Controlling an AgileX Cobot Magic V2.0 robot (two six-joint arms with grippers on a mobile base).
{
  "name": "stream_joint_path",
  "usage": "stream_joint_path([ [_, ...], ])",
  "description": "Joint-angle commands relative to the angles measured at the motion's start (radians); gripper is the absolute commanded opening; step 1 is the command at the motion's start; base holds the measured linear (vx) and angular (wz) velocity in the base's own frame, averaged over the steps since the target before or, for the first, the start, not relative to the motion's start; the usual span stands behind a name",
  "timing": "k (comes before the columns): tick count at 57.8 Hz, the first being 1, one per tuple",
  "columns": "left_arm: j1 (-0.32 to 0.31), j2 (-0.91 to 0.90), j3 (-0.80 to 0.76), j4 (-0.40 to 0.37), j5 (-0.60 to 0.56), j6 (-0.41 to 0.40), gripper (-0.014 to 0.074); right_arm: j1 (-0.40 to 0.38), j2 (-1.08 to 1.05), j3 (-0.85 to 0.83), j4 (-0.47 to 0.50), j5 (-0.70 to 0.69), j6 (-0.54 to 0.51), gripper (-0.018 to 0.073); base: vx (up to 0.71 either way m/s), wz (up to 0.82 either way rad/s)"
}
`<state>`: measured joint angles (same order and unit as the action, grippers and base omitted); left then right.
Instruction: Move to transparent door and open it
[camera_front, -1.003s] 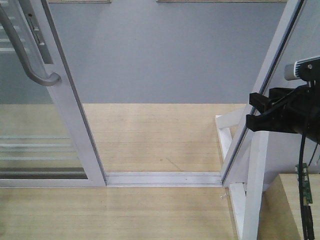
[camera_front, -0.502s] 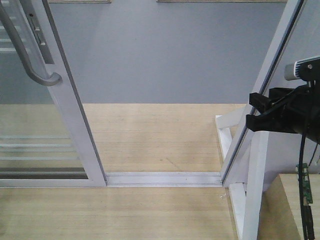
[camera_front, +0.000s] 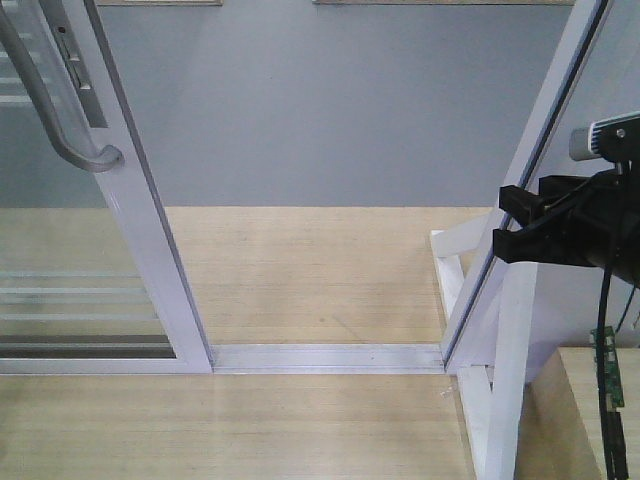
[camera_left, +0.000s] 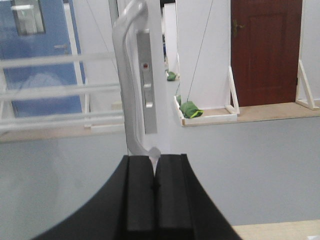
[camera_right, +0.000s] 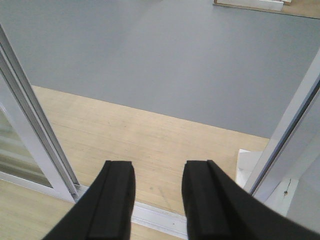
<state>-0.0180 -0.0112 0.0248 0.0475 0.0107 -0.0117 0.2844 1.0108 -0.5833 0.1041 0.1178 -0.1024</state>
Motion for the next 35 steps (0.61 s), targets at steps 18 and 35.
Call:
stream_joint_path([
  [18,-0.004,-0.013,0.027,-0.014,0.078,-0.076,-0.0006,-0.004,-0.008,-0.029,-0.005,-0.076,-0.005,0.0317,0.00,0.00],
  [35,-0.004,-0.013,0.027,-0.014,0.088,-0.076,-0.0006,-0.004,-0.009,-0.029,-0.005,-0.076,-0.005,0.0317,0.00,0.00],
])
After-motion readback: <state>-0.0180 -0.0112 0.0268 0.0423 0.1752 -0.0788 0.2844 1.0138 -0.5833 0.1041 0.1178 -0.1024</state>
